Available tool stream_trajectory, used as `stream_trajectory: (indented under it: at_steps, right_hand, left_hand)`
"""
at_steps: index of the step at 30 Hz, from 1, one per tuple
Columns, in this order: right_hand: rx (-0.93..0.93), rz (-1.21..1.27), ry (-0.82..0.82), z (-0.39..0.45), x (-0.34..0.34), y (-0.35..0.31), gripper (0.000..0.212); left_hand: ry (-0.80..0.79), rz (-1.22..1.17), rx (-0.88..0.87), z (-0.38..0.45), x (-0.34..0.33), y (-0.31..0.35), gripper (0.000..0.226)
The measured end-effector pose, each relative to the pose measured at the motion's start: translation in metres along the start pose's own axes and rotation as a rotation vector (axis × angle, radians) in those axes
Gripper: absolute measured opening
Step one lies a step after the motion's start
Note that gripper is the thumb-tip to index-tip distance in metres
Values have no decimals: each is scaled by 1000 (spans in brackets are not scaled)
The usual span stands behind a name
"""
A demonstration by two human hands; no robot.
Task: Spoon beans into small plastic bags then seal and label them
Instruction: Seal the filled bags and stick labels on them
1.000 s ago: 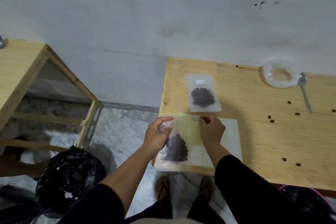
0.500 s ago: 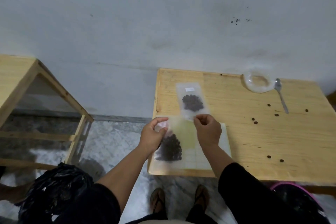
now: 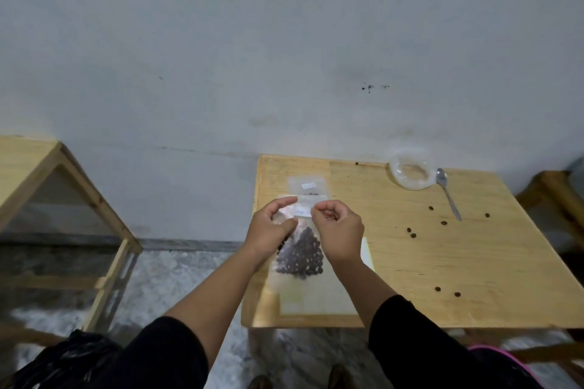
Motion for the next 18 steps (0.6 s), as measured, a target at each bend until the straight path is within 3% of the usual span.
stream_trajectory:
  at_steps: [6,15,18]
  right_hand:
    - [31,-36,18,-2,7,-7,6]
    - [141,-111,28,-4,13,-5,7]
    - [94,-27,-12,-6,15,-4,11]
  left_hand:
    - [-39,-113,24,-4,-5,12,34]
    - [43,-28,-61,-2,-14,21,29]
    - [59,-42,-60,0,-14,22,28]
Point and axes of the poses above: each hand's wrist, its own z-axis towards the middle knuckle, its own x-axis out of the back of the hand, y = z × x, the point moved 1 cm from there along z, towards the middle knuckle, and after that the axes turned 11 degrees about x, right-handed, at the moved point
